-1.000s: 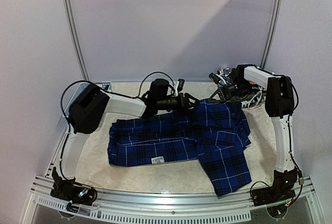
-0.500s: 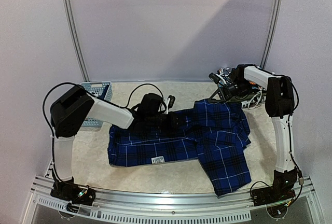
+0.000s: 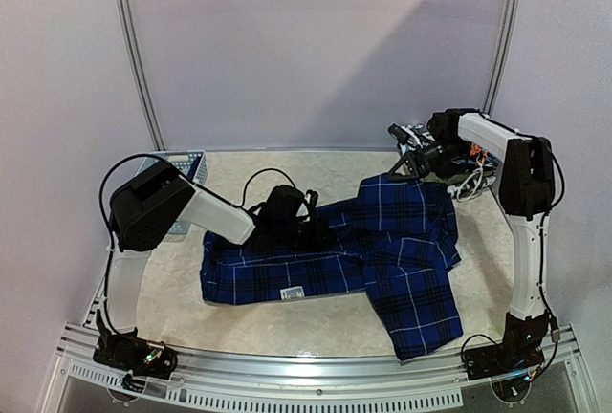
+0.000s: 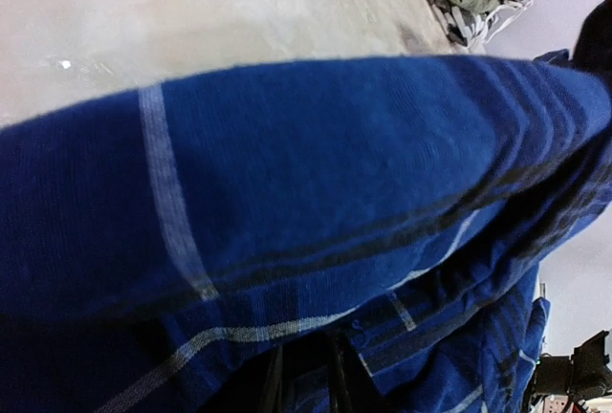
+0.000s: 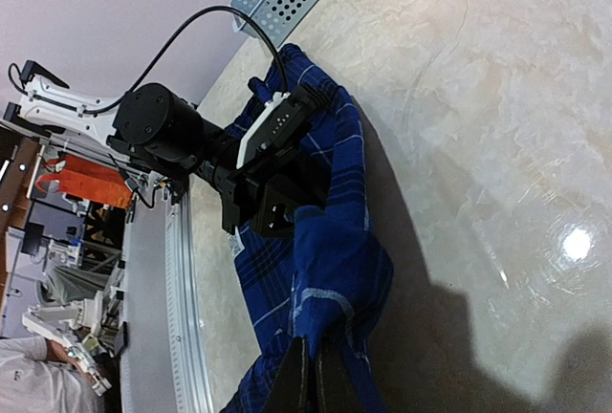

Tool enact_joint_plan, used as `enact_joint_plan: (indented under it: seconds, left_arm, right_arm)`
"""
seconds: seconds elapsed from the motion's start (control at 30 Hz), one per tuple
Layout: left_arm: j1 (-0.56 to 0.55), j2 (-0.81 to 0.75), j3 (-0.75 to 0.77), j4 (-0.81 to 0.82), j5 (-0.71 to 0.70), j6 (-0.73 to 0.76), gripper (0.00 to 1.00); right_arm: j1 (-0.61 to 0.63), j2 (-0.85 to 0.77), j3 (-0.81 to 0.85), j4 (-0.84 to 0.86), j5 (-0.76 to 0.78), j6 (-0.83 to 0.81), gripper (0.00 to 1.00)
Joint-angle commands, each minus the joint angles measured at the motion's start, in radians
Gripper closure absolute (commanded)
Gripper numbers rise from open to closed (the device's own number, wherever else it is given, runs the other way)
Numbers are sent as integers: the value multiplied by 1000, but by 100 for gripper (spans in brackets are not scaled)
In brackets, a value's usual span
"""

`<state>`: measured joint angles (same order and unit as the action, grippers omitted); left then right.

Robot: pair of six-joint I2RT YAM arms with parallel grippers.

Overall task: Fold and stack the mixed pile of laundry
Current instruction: Adjust the rectangle-folded shirt at the center of the board.

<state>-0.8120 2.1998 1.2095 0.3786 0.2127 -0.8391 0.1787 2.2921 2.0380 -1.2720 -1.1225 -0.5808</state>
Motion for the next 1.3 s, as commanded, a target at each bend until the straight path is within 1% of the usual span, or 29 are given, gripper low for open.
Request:
enact_joint_plan:
  seconds: [0.0,0.1,0.27,0.4,0.43,0.53,0.63,0.7,0.77,0.8,0.9,0.97,1.0,1.03,1.1,1.17,1.23,1.27]
  left_arm:
    - [-7,30,-30,-89,-20,5,81]
    - [-7,26,-38,-96,-10,9,82]
    - [-7,23,-50,-86,2,12,82]
    - [-7,21,-50,-85,8,15,82]
    - [-7,21,-50,-83,10,16,82]
    - [-6,18,-52,-86,17,18,82]
    - [-4,6,-59,-96,24,27,82]
    - [1,-8,-67,-112,26,40,82]
    - [7,-22,-75,-131,27,57,82]
    - [11,-30,-76,-141,29,63,82]
    - [17,-39,-70,-168,41,81,82]
    - [17,-35,-57,-190,49,92,82]
    - [17,-34,-49,-197,50,96,82]
    - [17,-31,-44,-203,51,98,82]
    - [19,-28,-35,-214,50,104,82]
    - [19,-28,-25,-230,44,113,81]
    - [20,-29,-17,-241,43,120,81]
    - [19,-30,-16,-243,43,121,81]
  right_arm:
    - [-1,-136,-41,176,49,133,100]
    - [0,-172,-51,212,71,154,100]
    - [5,-218,-67,227,82,139,100]
    - [45,-282,-132,228,156,58,99]
    - [61,-297,-157,224,194,7,99]
    - [116,-368,-271,246,361,-115,96]
    - [159,-481,-461,360,516,-167,94]
    - [176,-578,-584,432,570,-194,94]
    - [194,-653,-672,445,607,-223,94]
    - [208,-696,-709,432,619,-232,92]
    - [285,-766,-827,341,629,-258,82]
    - [354,-780,-902,267,597,-270,69]
    - [390,-779,-926,234,586,-274,64]
    - [410,-769,-934,194,566,-277,60]
    - [410,-742,-891,117,517,-285,56]
    - [365,-715,-770,33,465,-287,54]
    - [280,-691,-593,-55,381,-302,51]
    - [218,-663,-503,-92,342,-302,49]
